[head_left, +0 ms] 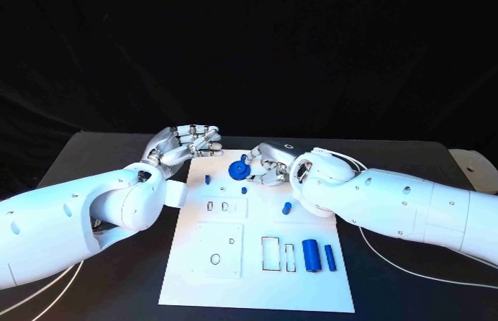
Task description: Assemble the parts on the task board
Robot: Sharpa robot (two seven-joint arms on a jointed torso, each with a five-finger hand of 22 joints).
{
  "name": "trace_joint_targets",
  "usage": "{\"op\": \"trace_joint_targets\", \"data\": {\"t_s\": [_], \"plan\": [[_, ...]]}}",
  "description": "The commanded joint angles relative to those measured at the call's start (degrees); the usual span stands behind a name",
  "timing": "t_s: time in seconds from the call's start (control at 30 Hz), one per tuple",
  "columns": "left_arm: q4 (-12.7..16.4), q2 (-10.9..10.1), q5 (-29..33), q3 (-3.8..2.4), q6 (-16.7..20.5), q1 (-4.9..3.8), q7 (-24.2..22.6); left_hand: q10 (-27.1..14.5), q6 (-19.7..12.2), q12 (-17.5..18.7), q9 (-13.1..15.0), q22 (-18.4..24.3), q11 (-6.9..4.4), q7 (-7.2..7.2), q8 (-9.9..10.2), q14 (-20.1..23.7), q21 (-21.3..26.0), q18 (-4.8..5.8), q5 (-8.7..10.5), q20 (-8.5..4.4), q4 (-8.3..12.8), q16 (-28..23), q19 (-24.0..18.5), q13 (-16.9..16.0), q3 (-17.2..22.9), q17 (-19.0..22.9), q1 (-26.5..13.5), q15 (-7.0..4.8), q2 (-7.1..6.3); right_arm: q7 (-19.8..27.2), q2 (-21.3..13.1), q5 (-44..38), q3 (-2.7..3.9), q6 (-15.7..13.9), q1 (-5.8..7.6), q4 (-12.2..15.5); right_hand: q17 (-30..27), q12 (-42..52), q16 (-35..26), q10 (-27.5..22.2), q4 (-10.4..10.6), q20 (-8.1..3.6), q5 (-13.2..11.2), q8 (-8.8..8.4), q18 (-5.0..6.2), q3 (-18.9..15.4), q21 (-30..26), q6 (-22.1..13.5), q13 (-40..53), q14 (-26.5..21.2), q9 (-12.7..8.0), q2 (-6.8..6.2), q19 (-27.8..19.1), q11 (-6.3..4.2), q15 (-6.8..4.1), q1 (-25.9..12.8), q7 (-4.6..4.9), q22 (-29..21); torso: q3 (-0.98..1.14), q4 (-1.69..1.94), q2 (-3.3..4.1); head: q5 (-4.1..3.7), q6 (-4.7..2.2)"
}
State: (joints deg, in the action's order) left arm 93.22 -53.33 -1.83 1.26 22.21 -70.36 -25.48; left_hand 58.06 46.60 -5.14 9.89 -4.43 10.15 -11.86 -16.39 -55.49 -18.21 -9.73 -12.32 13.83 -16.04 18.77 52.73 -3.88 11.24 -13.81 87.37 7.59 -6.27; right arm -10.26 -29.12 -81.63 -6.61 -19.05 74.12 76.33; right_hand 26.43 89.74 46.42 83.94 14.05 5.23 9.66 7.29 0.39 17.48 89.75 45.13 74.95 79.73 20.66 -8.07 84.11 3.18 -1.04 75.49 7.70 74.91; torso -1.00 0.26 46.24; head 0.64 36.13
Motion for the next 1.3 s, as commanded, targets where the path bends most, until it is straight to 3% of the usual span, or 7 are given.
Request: {"op": "trace_joint_targets", "data": {"t_s": [0.03,0.13,0.3,0.57,0.73,0.9,1.3], "plan": [[0.0,0.0,-0.2,-0.05,-0.8,-0.07,-0.3,0.5,0.2,0.2,-0.1,0.1,-0.04,-1.13,0.4,0.1,0.3,-0.82,0.4,-0.04,0.0,-0.3,0.5,0.1,0.4,-0.1,0.3,-0.01,-0.38,0.2,-0.9,-1.8,0.0,-4.6,-0.02,1.0,-0.1,0.3,0.1,6.1,0.3,-0.47,-0.1,0.07,-0.39,0.0,0.3,0.6,15.1,0.0,0.1,0.05,5.9,-0.26,-0.5,-0.4,0.04,15.1,0.04,-0.08,0.01,0.11,-0.12],[0.0,0.0,-0.2,-0.05,-0.8,-0.07,-0.3,0.5,0.2,0.2,-0.1,0.1,-0.04,-1.13,0.4,0.1,0.3,-0.82,0.4,-0.04,0.0,-0.3,0.5,0.1,0.4,-0.1,0.3,-0.01,-0.38,0.8,-3.1,-2.3,0.11,-7.8,0.18,2.8,-0.1,0.3,0.0,6.1,0.1,-0.47,-0.1,0.26,-0.39,0.1,0.3,1.2,15.1,0.0,0.0,-0.11,5.9,-0.17,-0.46,-0.1,0.11,15.1,0.04,-0.22,-0.03,0.03,-0.27],[0.0,-0.1,-0.2,-0.05,-0.9,-0.07,-0.3,0.5,0.2,0.3,-0.1,0.1,-0.03,-1.14,0.4,0.1,0.3,-0.82,0.4,-0.03,0.0,-0.3,0.5,0.1,0.5,-0.1,0.3,-0.01,-0.4,3.0,-7.6,-0.1,0.37,-9.7,0.97,6.0,-0.1,0.3,0.0,6.1,-0.4,-0.44,-0.3,0.41,-0.39,0.3,0.3,1.9,15.1,0.0,-0.1,-0.5,5.9,-0.04,-0.41,0.4,0.23,15.1,0.1,-0.24,-0.06,-0.18,-0.56],[0.3,-0.4,-0.7,-0.04,-1.4,-0.06,-0.1,0.6,0.2,0.4,-0.1,0.2,0.02,-1.26,0.4,0.0,0.3,-0.82,0.5,-0.02,0.0,-0.3,0.5,0.0,0.3,-0.2,0.0,0.01,-0.93,10.2,-18.1,8.3,0.63,-5.0,2.26,10.7,-0.2,0.3,0.0,6.1,-2.0,-0.31,-0.3,0.94,-0.39,1.1,0.3,3.8,15.1,0.0,-0.3,-1.33,5.9,0.34,-0.28,2.0,0.64,15.1,0.3,-0.98,-0.24,-0.75,-0.67],[0.4,-0.5,-1.3,-0.04,-1.7,-0.06,0.0,1.6,0.7,0.2,0.0,0.1,-0.21,-1.1,0.2,-0.9,0.1,-0.88,0.47,-0.2,0.0,0.1,1.2,-0.1,0.4,-0.7,-0.1,-0.27,-1.33,14.8,-22.6,11.6,0.61,-2.5,2.25,10.7,-0.2,0.3,-0.1,6.1,-2.7,-0.28,0.2,1.47,-0.39,1.3,0.3,5.2,15.1,0.0,-0.4,-2.06,5.9,0.56,-0.24,2.6,0.89,15.1,0.57,-1.33,-0.23,-0.62,-0.78],[0.4,-0.4,-1.6,-0.03,-2.0,-0.05,0.1,1.8,0.8,0.2,0.0,0.1,-0.28,-1.06,0.2,-1.1,0.1,-0.89,0.48,-0.27,0.1,0.2,1.3,-0.1,0.4,-0.8,-0.1,-0.34,-1.45,17.4,-25.1,13.5,0.57,-2.4,1.78,9.7,-0.2,0.3,-0.1,6.1,-3.3,-0.11,0.7,1.83,-0.39,1.2,0.3,5.8,15.1,0.0,-0.5,-2.96,5.9,0.8,0.07,2.9,1.26,15.1,0.9,-1.53,-0.21,-0.72,-0.79],[0.3,-0.3,-1.8,-0.03,-2.3,-0.04,0.1,2.0,0.8,0.2,0.0,0.1,-0.33,-1.01,0.2,-1.2,0.0,-0.88,0.49,-0.31,0.1,0.2,1.4,-0.1,0.4,-0.8,0.0,-0.39,-1.63,17.8,-24.2,14.1,0.49,-2.8,0.36,5.7,-0.2,0.3,0.0,6.1,-3.7,0.36,1.1,2.03,-0.39,1.0,0.3,5.1,15.1,-0.1,-0.7,-3.69,5.9,1.15,0.6,3.0,1.68,15.1,0.62,-1.24,-0.23,-0.82,-0.46]]}}
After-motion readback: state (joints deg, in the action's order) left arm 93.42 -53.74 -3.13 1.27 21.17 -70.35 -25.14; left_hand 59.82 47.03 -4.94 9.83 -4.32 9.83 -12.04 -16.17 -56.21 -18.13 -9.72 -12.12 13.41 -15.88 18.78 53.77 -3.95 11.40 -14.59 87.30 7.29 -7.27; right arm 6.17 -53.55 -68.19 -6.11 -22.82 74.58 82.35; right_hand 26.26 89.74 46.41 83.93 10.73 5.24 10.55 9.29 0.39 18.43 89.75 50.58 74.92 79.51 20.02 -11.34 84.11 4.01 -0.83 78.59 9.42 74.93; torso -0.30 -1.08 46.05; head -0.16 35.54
